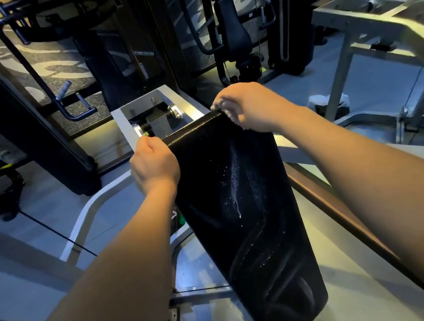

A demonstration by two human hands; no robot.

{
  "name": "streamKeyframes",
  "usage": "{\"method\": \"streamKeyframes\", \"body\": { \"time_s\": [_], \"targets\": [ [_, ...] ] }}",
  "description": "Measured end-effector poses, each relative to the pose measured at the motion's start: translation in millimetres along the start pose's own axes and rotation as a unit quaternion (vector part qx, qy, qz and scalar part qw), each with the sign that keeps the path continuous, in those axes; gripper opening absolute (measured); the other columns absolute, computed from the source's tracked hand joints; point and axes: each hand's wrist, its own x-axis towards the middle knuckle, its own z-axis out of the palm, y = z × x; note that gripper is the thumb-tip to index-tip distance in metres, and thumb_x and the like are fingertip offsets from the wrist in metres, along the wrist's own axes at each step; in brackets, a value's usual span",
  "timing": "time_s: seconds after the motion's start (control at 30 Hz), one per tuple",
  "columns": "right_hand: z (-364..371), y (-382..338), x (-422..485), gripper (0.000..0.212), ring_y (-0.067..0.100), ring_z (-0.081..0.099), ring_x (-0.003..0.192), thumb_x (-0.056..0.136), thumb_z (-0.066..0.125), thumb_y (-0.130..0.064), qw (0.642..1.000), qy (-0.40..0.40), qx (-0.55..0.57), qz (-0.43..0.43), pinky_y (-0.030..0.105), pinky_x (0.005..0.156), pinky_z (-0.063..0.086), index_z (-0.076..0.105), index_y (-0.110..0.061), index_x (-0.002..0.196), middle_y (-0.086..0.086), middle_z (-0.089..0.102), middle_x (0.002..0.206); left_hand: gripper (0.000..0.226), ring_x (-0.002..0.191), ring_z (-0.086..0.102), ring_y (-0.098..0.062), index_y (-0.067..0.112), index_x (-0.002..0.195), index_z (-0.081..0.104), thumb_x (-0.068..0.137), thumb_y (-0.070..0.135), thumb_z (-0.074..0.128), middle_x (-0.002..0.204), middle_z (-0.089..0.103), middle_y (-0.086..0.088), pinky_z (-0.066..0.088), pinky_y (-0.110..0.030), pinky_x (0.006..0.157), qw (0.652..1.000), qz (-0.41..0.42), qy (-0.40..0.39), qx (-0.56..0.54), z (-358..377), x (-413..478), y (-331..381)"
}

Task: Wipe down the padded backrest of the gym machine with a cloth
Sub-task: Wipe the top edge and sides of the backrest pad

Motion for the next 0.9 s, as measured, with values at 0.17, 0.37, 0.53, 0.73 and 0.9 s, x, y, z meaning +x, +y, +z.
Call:
{"method": "streamKeyframes", "body": {
  "time_s": [0.17, 0.37, 0.53, 0.73, 0.9],
  "targets": [
    [6.9, 10.3, -4.2, 0.027, 0.015, 0.058, 0.091, 0.105, 0.046, -0.017, 0.985, 0.077, 0.095, 0.122, 0.006, 0.066, 0.036, 0.070, -0.017, 0.116, -0.002, 0.065, 0.107, 0.033, 0.063, 0.040, -0.014, 0.006, 0.083, 0.050, 0.105, 0.022, 0.031, 0.070, 0.048, -0.002, 0.029, -0.031, 0.053, 1.000, 0.002, 0.005, 0.000, -0.5, -1.1, 1.8],
    [-5.5, 8.1, 13.1, 0.031, 0.015, 0.060, 0.102, 0.106, 0.042, -0.029, 0.988, -0.013, 0.076, 0.132, 0.024, 0.079, 0.040, 0.071, -0.024, 0.115, -0.001, 0.069, 0.113, 0.033, 0.062, 0.040, -0.013, 0.006, 0.085, 0.052, 0.106, 0.021, 0.031, 0.070, 0.047, -0.002, 0.028, -0.030, 0.053, 1.000, 0.007, -0.002, -0.001, -1.5, -1.6, 2.0],
    [8.6, 26.9, -8.2, 0.035, 0.014, 0.055, 0.088, 0.105, 0.039, -0.025, 0.955, 0.103, 0.163, 0.223, 0.029, 0.077, 0.038, 0.072, -0.016, 0.100, -0.004, 0.065, 0.094, 0.033, 0.061, 0.039, -0.013, 0.006, 0.081, 0.050, 0.106, 0.020, 0.031, 0.068, 0.046, -0.002, 0.027, -0.032, 0.053, 1.000, 0.014, 0.012, 0.000, -0.4, -2.8, 2.5],
    [7.2, 25.4, -18.9, 0.030, 0.006, 0.056, 0.081, 0.105, 0.046, -0.036, 0.960, 0.087, 0.185, 0.192, 0.024, 0.072, 0.042, 0.069, -0.024, 0.092, -0.011, 0.066, 0.087, 0.033, 0.062, 0.037, -0.011, 0.007, 0.083, 0.050, 0.106, 0.020, 0.030, 0.069, 0.045, 0.000, 0.026, -0.028, 0.054, 1.000, 0.007, 0.017, 0.013, 0.3, -4.9, 5.0],
    [47.8, 36.9, -62.5, 0.030, 0.013, 0.050, 0.069, 0.105, 0.045, -0.020, 0.906, 0.178, 0.236, 0.301, 0.028, 0.063, 0.038, 0.059, -0.009, 0.081, 0.000, 0.056, 0.074, 0.033, 0.062, 0.038, -0.016, 0.007, 0.084, 0.050, 0.106, 0.021, 0.030, 0.068, 0.044, -0.001, 0.026, -0.030, 0.053, 0.999, 0.007, 0.024, 0.021, 1.7, -4.9, 5.1]
  ]
}}
